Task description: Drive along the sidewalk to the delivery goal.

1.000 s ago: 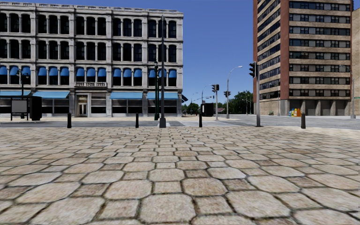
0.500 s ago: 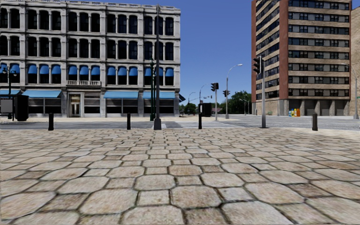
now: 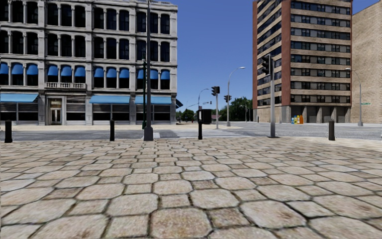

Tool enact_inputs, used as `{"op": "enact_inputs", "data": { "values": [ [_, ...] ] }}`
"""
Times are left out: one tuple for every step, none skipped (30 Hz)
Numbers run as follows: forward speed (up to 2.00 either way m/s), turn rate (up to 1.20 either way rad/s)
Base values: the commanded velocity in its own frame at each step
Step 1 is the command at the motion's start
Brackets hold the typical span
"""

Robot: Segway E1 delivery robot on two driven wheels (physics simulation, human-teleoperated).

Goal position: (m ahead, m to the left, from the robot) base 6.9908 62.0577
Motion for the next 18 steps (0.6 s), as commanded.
{"op": "enact_inputs", "data": {
  "values": [
    [2.0, -0.27],
    [2.0, -0.27],
    [2.0, -0.27],
    [2.0, -0.27],
    [2.0, -0.27],
    [2.0, -0.27],
    [2.0, -0.27],
    [2.0, -0.27],
    [2.0, -0.27],
    [2.0, -0.27],
    [2.0, -0.27],
    [2.0, -0.27],
    [2.0, -0.27],
    [2.0, -0.27],
    [2.0, -0.27],
    [2.0, -0.27],
    [2.0, -0.27],
    [2.0, -0.27]
  ]
}}
